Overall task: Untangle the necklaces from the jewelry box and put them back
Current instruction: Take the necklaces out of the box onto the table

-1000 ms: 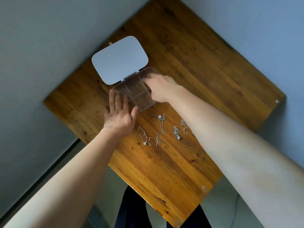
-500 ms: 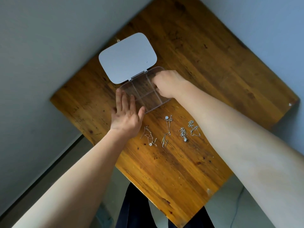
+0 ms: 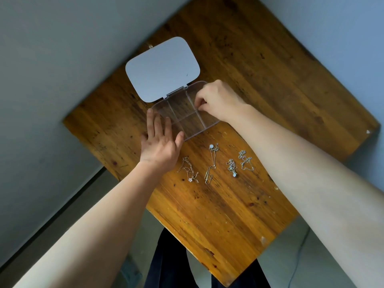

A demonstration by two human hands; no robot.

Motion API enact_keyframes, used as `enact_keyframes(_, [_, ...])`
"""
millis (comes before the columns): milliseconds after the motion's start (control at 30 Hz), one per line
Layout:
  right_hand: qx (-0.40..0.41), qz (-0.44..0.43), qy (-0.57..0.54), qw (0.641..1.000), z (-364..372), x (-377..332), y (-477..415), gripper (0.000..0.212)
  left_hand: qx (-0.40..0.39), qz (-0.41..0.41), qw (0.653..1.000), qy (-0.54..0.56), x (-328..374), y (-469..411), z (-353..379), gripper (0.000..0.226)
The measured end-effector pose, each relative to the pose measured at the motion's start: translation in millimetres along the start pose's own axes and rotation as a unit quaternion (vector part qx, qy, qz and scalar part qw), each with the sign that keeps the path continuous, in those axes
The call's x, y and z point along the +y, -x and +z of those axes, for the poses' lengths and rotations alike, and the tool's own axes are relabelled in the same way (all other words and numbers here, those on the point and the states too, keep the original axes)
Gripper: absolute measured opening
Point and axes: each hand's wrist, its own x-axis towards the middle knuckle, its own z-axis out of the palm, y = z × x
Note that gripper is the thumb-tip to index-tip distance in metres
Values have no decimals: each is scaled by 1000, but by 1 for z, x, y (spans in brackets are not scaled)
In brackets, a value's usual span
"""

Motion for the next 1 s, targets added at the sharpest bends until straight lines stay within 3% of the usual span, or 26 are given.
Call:
enact_keyframes(100, [72, 35, -92, 993, -1, 3, 12, 12, 1, -2, 1000, 2, 0, 0, -1, 73])
enact_keyframes(267, [186, 78, -250, 947, -17, -2, 46, 10, 7, 2, 1000, 4, 0, 0, 1, 71])
enact_keyframes(533, [284, 106, -359, 882, -45, -13, 117, 18, -8, 1, 1000, 18, 1, 0, -5, 74])
enact_keyframes(767, [320, 109, -401, 851, -45, -5, 153, 20, 20, 28, 996, 83, 2, 9, -10, 65])
enact_keyframes(1000, [230, 230, -374, 868, 21, 22, 149, 22, 108, 14, 986, 127, 11, 35, 5, 49])
